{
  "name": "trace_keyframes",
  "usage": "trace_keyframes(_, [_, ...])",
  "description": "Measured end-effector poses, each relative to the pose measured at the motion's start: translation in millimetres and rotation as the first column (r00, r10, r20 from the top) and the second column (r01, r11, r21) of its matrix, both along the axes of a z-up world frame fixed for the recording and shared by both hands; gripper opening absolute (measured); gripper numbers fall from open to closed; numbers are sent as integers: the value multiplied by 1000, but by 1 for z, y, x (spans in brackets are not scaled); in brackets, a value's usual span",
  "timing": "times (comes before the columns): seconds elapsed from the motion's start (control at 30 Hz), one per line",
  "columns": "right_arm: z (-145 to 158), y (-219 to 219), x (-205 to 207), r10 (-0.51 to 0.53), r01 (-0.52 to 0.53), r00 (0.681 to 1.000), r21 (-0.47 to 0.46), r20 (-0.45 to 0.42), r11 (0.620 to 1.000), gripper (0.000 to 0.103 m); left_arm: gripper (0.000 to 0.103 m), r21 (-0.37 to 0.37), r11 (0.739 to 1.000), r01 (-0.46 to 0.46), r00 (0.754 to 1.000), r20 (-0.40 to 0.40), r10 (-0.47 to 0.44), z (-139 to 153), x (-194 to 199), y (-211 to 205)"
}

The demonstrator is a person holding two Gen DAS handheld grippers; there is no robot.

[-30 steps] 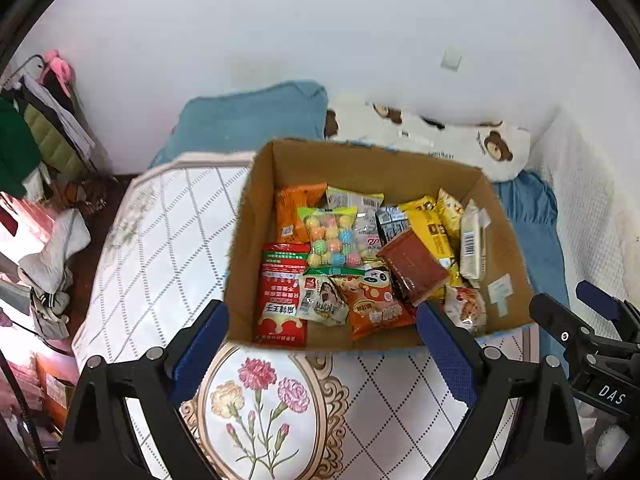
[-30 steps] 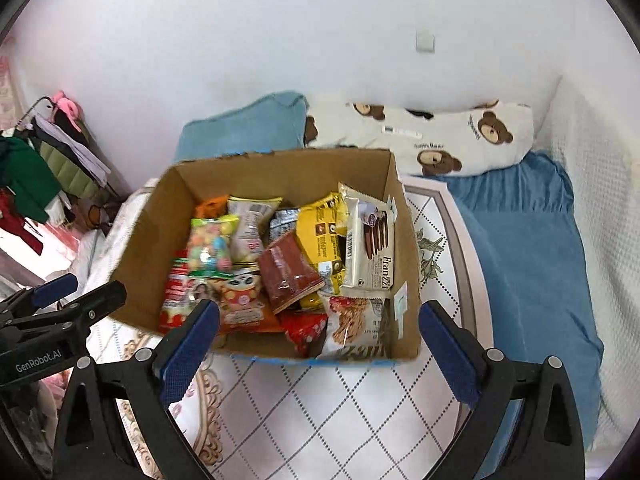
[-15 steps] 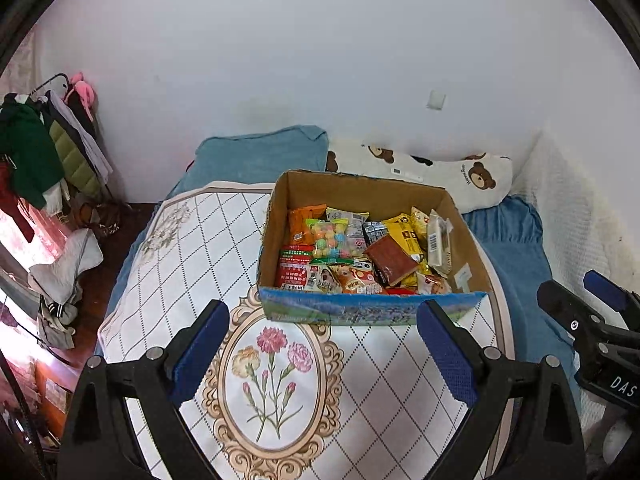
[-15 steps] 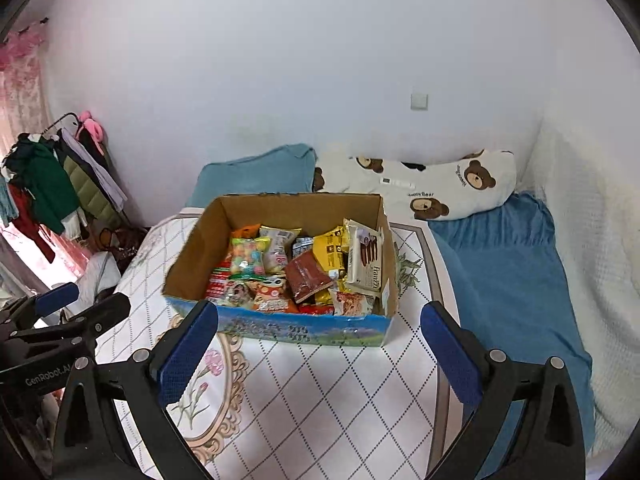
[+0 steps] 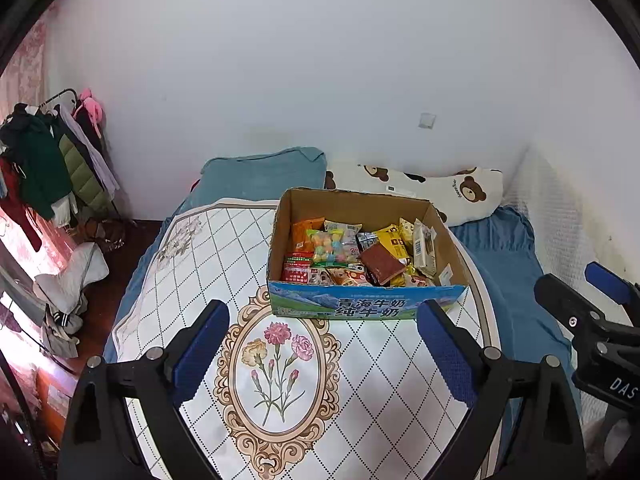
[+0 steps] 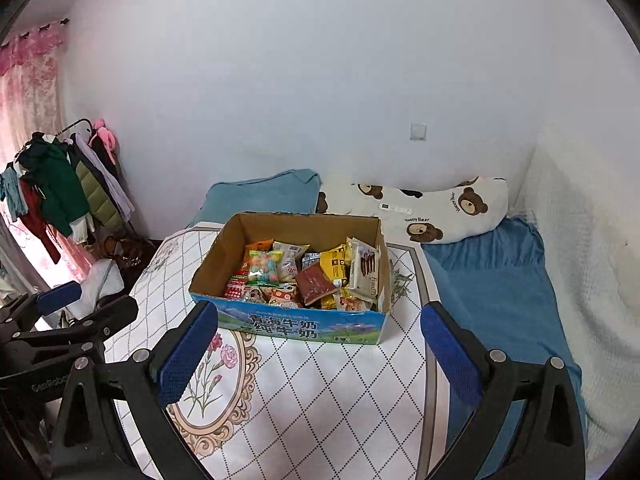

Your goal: Organize snacks

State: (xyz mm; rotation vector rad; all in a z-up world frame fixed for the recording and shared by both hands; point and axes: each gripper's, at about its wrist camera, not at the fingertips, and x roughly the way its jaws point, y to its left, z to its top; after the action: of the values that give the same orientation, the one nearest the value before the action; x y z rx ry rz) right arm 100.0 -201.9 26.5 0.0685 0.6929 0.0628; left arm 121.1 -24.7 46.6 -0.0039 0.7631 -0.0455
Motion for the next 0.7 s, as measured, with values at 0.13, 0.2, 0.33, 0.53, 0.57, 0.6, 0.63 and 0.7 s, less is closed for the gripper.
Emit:
trace_keyframes(0.13, [0, 1, -1, 3, -3, 1000, 7, -4, 1000, 103, 96, 9, 1000, 4, 1000, 16, -4, -3, -1, -2])
trace_keyframes(0.2, [-2, 1, 1, 1, -1, 1000, 9, -4, 1000, 103, 102, 7, 1000, 0, 1000, 16, 0, -4, 1, -1])
trace_keyframes(0.33, [-9, 2, 8, -10, 10, 1000, 2, -13, 1000, 103, 102, 6, 1000, -7, 1000, 18, 7, -8, 8, -1])
trace_keyframes(0.53, [-28, -4, 29, -39, 38, 999, -3, -31, 999, 103, 102, 12, 1000, -21, 1000, 5, 21, -20, 24, 1])
trace_keyframes(0.57, [-32, -6, 34, -43, 43, 998, -1, -38, 999, 103, 102, 17, 1000, -23, 1000, -5, 23, -24, 29, 1])
trace_keyframes(0.6, [-36, -8, 39, -50, 50, 998, 1, -42, 999, 103, 102, 18, 1000, -24, 1000, -9, 25, -27, 33, 1])
trace_keyframes(0.63, [-39, -9, 44, -56, 56, 997, -1, -44, 998, 103, 102, 22, 999, -25, 1000, -13, 25, -29, 36, 1])
trace_keyframes(0.7, [-46, -12, 52, -68, 68, 997, -4, -47, 998, 103, 102, 28, 999, -26, 999, -28, 27, -35, 45, 0])
